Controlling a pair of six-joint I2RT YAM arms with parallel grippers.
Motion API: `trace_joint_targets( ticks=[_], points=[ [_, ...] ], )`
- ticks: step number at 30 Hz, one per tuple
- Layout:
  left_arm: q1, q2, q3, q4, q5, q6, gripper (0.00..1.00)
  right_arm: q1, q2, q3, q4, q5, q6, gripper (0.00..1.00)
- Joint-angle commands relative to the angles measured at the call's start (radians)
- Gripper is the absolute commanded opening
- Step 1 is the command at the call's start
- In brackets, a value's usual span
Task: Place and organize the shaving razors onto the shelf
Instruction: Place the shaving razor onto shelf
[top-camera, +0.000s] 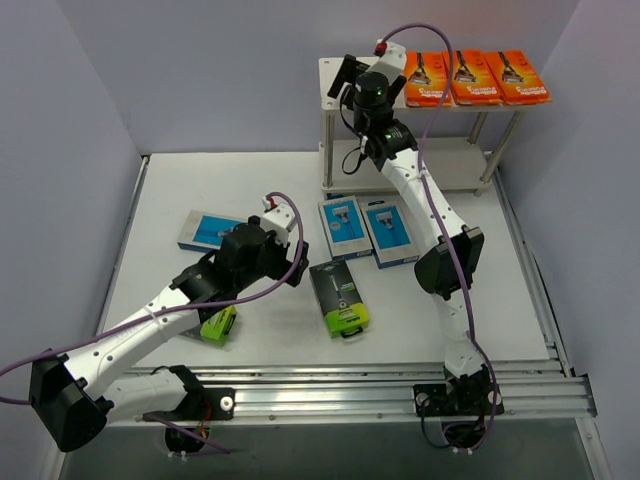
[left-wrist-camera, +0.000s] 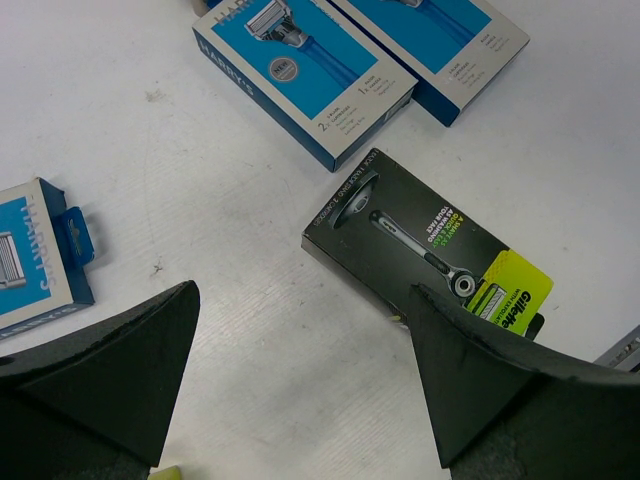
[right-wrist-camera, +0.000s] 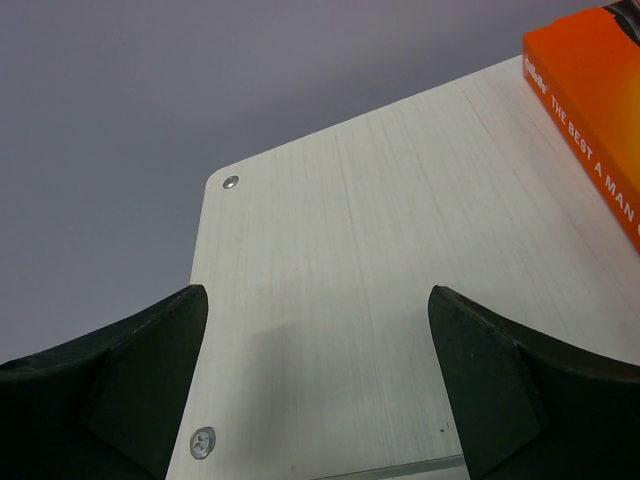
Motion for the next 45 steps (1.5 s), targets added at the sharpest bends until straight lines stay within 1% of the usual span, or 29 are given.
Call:
trace_joint_targets(
  ticks=[1,12,21,26,45],
  points=[
    [-0.002,0.003,0.046,0.006,0.012,0.004,0.94,-0.013,0.027,0.022,-0.002,0.041,0.017,0.87],
    [-0.003,0.006,0.047,0.006,0.020,-0.001,0.94,-0.041,0.017,0.008,-0.002,0.045,0.020,0.87],
    [-0.003,0.009,0.047,0.004,0.023,-0.003,0.94,-0.065,-0.005,-0.012,-0.002,0.005,0.029,0.87],
    [-0.005,0.011,0.047,0.004,0.024,-0.004,0.94,-0.078,-0.008,-0.014,-0.034,-0.002,0.037,0.87],
    [-0.005,0.017,0.047,0.004,0.035,-0.007,0.94,-0.108,-0.012,-0.029,-0.032,-0.024,0.041,0.86]
  ],
)
